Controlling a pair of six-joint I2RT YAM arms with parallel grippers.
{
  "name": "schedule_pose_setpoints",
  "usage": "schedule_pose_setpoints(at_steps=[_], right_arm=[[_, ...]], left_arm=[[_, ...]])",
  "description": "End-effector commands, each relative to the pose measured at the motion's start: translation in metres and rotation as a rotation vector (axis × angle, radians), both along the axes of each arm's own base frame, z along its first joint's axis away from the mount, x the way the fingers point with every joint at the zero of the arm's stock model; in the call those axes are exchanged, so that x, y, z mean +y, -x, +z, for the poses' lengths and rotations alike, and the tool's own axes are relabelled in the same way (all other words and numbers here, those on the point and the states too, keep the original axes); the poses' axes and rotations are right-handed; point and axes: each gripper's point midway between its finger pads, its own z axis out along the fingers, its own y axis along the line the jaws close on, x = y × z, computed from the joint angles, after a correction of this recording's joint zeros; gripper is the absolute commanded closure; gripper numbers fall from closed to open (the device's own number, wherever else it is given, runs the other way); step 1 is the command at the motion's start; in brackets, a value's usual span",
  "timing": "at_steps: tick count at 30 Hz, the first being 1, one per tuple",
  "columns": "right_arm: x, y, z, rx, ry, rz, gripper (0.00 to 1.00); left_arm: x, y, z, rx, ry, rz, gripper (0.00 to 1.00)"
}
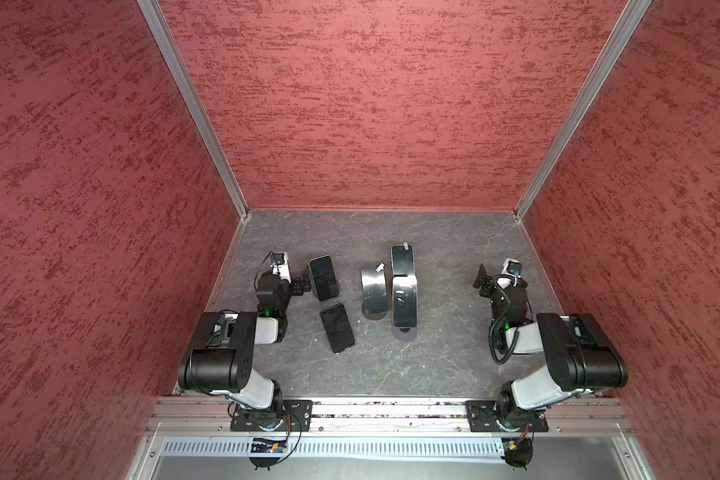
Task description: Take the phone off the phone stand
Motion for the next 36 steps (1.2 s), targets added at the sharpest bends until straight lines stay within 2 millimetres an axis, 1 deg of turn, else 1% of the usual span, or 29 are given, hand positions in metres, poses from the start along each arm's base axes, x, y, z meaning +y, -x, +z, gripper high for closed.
schedule_pose_setpoints(at_steps=[1, 15, 18, 20, 23, 24, 27, 29, 32, 34, 36], right_arm=[[-0.003, -0.001, 0.007, -0.028, -0.002, -0.02, 0.01], [-0.004, -0.001, 0.007, -0.028, -0.003, -0.02, 0.01], [0.0, -0.002, 0.009, -0.032, 0.004, 0.005, 0.01], [0.004, 0.003, 0.012, -0.048, 0.011, 0.025, 0.01], [0.004, 0.007, 0.022, -0.059, 0.014, 0.02, 0.01], [0.004, 0.008, 0.033, -0.065, 0.015, 0.023, 0.01], [0.004, 0.0, 0.037, 0.042, -0.039, 0.011, 0.01], [0.005, -0.002, 0.038, 0.1, -0.078, 0.009, 0.01], [0.008, 0.001, 0.041, 0.162, -0.139, -0.005, 0.01], [0.012, 0.005, 0.045, 0.191, -0.173, -0.01, 0.01], [0.016, 0.01, 0.051, 0.209, -0.202, -0.012, 0.01]], left_arm=[[0.001, -0.004, 0.005, -0.013, -0.006, -0.009, 0.0], [0.003, -0.005, 0.005, -0.008, 0.008, -0.014, 0.0], [0.003, -0.005, 0.005, -0.01, 0.001, -0.006, 0.0], [0.003, -0.002, 0.007, -0.029, -0.013, 0.012, 0.01], [0.002, 0.006, 0.018, -0.074, -0.032, 0.028, 0.01], [0.003, 0.008, 0.021, -0.078, -0.035, 0.039, 0.0], [0.01, 0.014, 0.033, -0.076, -0.028, 0.09, 0.0], [0.015, 0.018, 0.037, -0.055, -0.018, 0.121, 0.01], [0.022, 0.021, 0.044, -0.016, 0.015, 0.171, 0.0], [0.023, 0.023, 0.054, 0.002, 0.041, 0.184, 0.01], [0.023, 0.029, 0.057, 0.049, 0.08, 0.203, 0.01]])
